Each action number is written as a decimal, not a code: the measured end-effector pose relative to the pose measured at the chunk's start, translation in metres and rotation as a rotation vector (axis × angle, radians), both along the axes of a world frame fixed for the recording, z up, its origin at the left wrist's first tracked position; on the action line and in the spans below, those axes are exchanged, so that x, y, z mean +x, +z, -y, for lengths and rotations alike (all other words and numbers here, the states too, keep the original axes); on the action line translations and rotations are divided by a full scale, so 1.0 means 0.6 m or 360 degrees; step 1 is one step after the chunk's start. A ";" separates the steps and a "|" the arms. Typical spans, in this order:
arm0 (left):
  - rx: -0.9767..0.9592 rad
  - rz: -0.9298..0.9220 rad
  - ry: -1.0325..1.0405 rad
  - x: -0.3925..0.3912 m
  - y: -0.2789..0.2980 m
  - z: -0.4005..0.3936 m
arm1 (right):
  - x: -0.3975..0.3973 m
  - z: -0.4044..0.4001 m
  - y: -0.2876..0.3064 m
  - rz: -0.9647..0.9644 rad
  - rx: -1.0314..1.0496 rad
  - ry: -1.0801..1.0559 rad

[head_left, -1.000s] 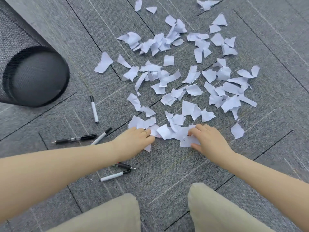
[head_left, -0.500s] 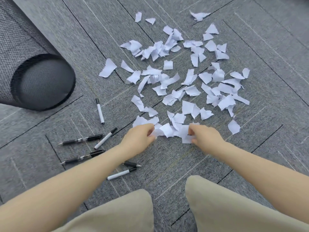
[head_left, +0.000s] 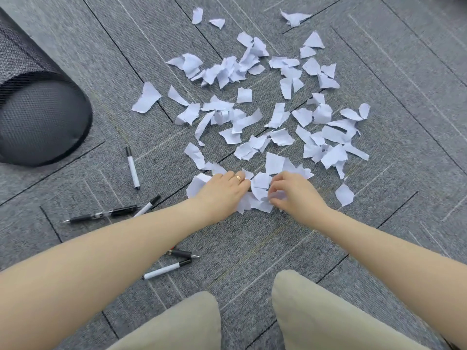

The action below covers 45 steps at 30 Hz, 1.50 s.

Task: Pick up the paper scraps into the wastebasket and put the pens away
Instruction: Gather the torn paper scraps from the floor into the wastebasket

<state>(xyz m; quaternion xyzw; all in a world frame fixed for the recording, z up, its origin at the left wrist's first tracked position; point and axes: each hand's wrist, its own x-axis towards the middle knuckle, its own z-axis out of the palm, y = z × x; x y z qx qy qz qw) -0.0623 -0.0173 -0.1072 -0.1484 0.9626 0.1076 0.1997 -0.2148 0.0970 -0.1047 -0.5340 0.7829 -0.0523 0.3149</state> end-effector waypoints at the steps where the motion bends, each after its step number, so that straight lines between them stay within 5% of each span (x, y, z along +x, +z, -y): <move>1: 0.0060 0.0016 0.0063 -0.004 0.002 -0.001 | 0.002 0.002 -0.005 0.0043 -0.0010 0.0017; 16: 0.0255 -0.0053 0.0774 0.018 0.017 -0.009 | 0.025 0.001 -0.013 -0.0064 0.0152 -0.0224; 22: 0.0180 0.0014 0.1295 0.072 0.014 0.065 | 0.006 -0.005 -0.002 0.0227 0.0146 -0.0396; 27: 0.0246 -0.0123 0.1370 0.077 0.007 0.054 | -0.001 0.025 0.018 0.0597 0.0035 -0.0751; 35: 0.0638 -0.0231 0.1528 0.083 0.002 0.048 | -0.007 0.037 0.007 0.0362 0.0203 -0.0684; 45: 0.0488 -0.0033 0.1403 0.081 -0.002 0.036 | -0.014 0.014 -0.007 0.0369 0.0091 -0.0873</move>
